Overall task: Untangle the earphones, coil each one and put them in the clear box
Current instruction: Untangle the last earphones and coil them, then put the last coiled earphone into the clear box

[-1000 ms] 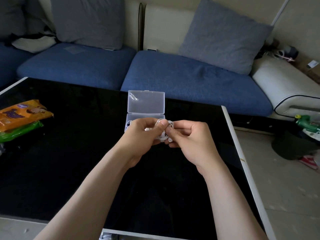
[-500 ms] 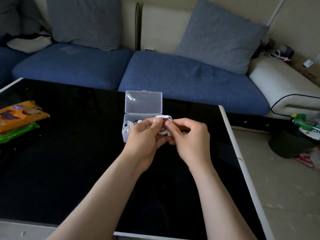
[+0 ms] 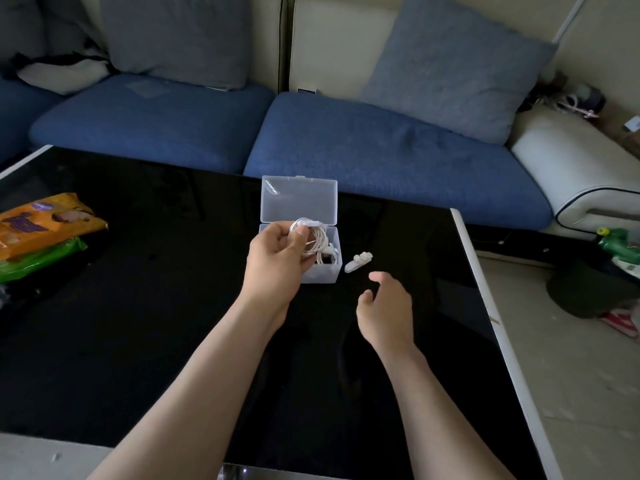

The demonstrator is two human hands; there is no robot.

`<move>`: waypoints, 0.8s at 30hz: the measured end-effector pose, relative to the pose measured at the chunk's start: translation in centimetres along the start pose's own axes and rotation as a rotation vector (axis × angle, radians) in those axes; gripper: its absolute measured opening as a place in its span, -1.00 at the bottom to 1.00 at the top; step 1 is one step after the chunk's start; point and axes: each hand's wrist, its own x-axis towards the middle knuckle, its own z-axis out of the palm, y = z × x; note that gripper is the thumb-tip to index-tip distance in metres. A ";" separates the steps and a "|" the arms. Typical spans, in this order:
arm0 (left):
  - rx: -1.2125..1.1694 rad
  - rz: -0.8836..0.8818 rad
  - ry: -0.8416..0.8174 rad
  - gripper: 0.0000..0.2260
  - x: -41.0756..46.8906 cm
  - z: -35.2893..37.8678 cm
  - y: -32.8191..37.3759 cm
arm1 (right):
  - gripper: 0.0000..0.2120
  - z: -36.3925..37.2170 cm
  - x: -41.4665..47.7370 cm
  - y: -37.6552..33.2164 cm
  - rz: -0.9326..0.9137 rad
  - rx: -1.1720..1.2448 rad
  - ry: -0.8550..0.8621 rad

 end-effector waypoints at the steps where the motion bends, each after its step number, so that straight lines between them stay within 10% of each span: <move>1: -0.005 -0.005 -0.001 -0.84 0.1 0.0 0.0 | -0.56 0.8 0.2 -0.1 -0.018 -0.027 -0.022; 9: 0.012 -0.082 0.012 -0.82 0.6 0.1 -0.6 | -0.14 3.1 4.1 -1.0 -0.141 -0.371 -0.274; 18: 0.087 -0.145 0.038 -0.85 0.8 -0.4 -0.6 | -0.87 4.3 4.8 -0.4 -0.050 -0.211 -0.027; 24: 0.093 -0.167 0.058 -0.85 0.8 -0.3 -0.4 | -0.75 1.9 2.5 -0.7 0.100 0.105 0.034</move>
